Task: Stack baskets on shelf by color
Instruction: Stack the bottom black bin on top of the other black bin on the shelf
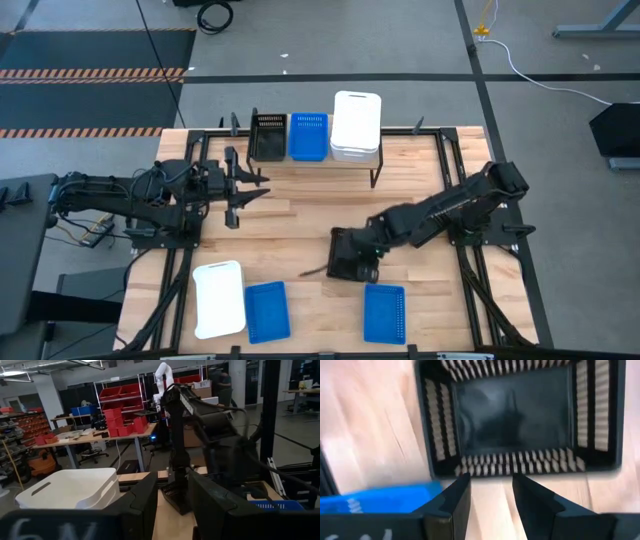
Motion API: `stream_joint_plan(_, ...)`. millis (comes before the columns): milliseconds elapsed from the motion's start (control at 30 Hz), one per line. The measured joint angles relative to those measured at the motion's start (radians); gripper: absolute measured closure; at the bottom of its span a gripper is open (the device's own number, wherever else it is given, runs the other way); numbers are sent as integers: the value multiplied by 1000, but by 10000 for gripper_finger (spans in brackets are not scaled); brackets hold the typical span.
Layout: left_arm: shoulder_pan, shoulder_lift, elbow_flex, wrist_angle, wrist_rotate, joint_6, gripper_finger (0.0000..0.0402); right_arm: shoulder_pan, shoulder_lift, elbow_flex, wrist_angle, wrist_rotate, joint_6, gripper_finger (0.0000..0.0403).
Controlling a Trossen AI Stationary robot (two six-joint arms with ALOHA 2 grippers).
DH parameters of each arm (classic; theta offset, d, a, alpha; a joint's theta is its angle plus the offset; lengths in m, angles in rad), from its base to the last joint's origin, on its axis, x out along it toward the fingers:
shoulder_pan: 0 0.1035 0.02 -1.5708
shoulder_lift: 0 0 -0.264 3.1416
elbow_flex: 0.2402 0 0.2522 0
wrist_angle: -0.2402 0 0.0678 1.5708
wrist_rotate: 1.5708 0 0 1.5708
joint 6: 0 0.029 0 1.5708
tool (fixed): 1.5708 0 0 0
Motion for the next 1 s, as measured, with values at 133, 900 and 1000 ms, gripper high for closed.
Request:
stream_joint_plan(133, 0, 0, 0, 0, 0, 0, 285, 45, 1, 0, -109, 54, 69, 250)
stream_joint_plan(900, -29, 0, 0, 10, 0, -26, 285, -10, 4, -246, 452, 215, 42, 250)
stream_joint_plan(1000, -29, 0, 0, 6, 0, -26, 285, -57, 4, -249, 560, 266, 14, 250)
